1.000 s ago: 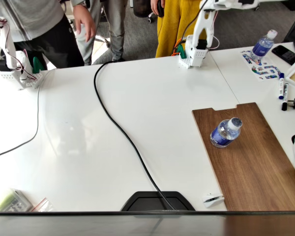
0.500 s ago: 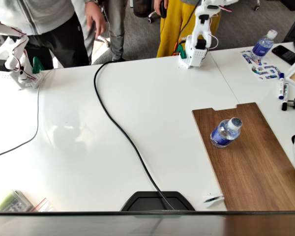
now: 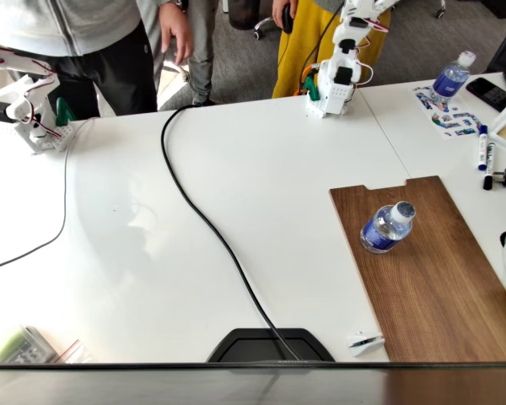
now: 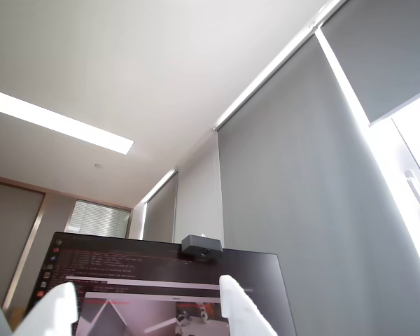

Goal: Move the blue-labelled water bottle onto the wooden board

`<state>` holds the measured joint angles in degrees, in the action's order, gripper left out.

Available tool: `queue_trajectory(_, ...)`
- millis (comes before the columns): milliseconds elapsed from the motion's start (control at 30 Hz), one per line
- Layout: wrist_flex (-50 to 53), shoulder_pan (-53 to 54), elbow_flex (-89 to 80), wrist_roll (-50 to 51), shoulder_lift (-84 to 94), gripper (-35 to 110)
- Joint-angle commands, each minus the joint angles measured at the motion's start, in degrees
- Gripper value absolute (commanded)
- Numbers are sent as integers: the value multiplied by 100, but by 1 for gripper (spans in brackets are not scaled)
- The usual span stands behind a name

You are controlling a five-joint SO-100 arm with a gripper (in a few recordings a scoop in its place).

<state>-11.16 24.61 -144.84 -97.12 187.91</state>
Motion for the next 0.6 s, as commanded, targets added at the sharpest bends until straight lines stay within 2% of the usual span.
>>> queue_trajectory(0,-396,70,-141,-158,105,11)
queue_trajectory(100,-747,-26,-193,-352,105,0)
queue_trajectory(300,-1731,-1002,-325,-1187,97,0)
queue_trajectory(567,-3735,-1020,-1705,-1503,97,0)
